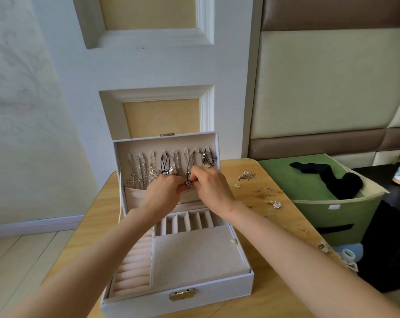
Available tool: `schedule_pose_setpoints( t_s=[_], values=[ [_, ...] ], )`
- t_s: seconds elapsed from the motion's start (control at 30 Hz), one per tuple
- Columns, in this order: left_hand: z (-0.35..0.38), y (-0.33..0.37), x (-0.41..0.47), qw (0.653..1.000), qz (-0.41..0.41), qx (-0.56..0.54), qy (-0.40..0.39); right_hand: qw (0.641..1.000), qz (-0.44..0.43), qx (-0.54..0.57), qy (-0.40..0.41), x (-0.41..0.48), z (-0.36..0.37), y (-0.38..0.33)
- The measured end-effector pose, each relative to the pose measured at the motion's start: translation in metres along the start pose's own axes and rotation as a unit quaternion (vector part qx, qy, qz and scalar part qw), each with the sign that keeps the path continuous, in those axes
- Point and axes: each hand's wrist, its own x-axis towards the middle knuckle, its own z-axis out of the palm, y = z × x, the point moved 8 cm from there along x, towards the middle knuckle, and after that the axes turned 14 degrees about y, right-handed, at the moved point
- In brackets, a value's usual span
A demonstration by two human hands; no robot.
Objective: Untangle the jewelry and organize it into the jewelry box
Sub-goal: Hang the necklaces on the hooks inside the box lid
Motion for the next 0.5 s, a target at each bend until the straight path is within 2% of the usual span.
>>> schedule_pose_setpoints(
  t_s=[0.1,0.17,0.23,0.37,0.5],
  values=[
    [-0.007,-0.003,0.000,0.998,-0.037,-0.028,0.046,0.999,0.011,-0.037,-0.021,-0.003,0.003,0.004],
    [-0.005,-0.004,0.001,0.998,-0.039,-0.009,0.055,0.998,-0.001,-0.035,-0.050,-0.002,0.003,0.006],
    [-0.002,-0.001,0.002,0.998,-0.027,0.029,0.049,0.994,-0.060,-0.037,-0.080,-0.002,0.003,0.001],
    [0.002,0.009,-0.001,0.997,0.014,0.064,0.029,0.983,-0.144,-0.078,-0.082,-0.011,-0.001,-0.004],
    [0.005,0.016,-0.007,0.995,0.048,0.084,-0.002,0.985,-0.148,-0.057,-0.070,-0.016,0.002,-0.002]
  ],
)
